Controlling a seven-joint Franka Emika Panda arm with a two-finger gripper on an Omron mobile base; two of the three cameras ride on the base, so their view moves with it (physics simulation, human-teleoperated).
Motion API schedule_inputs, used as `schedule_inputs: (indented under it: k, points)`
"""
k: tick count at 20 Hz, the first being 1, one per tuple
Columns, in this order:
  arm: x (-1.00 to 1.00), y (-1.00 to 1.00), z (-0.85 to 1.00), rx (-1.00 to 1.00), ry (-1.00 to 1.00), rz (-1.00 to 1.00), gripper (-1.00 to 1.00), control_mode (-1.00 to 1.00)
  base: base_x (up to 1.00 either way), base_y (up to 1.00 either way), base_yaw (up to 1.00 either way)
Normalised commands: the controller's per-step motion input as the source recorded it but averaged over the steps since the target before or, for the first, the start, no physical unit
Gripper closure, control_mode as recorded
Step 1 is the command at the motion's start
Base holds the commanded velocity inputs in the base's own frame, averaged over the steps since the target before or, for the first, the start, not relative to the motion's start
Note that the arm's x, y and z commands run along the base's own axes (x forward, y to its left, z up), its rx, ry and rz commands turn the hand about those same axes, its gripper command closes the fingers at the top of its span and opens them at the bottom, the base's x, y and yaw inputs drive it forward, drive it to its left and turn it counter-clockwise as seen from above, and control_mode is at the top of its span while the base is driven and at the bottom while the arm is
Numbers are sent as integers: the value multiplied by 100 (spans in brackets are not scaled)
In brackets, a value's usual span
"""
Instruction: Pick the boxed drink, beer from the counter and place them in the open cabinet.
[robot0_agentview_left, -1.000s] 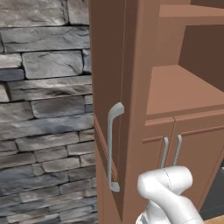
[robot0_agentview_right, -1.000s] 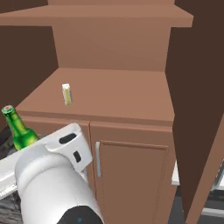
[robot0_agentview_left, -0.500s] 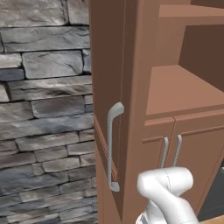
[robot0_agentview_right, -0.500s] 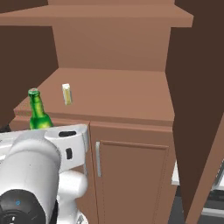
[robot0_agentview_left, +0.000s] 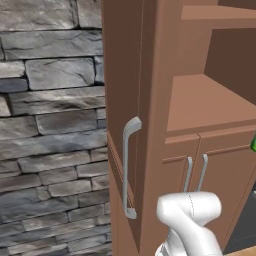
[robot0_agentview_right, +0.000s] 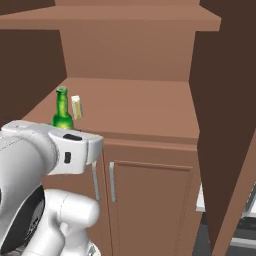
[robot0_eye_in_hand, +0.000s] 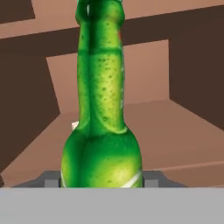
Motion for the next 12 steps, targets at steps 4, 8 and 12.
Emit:
schedule_inputs:
  k: [4,8,12]
  points:
    - [33,0,0,6,0,-24,100,-100,0,0,0]
    - [23,-6,-6,0,0,-18,100,-100,0,0,0]
    - [34,-9,-12,0,0,-11,100,-100,0,0,0]
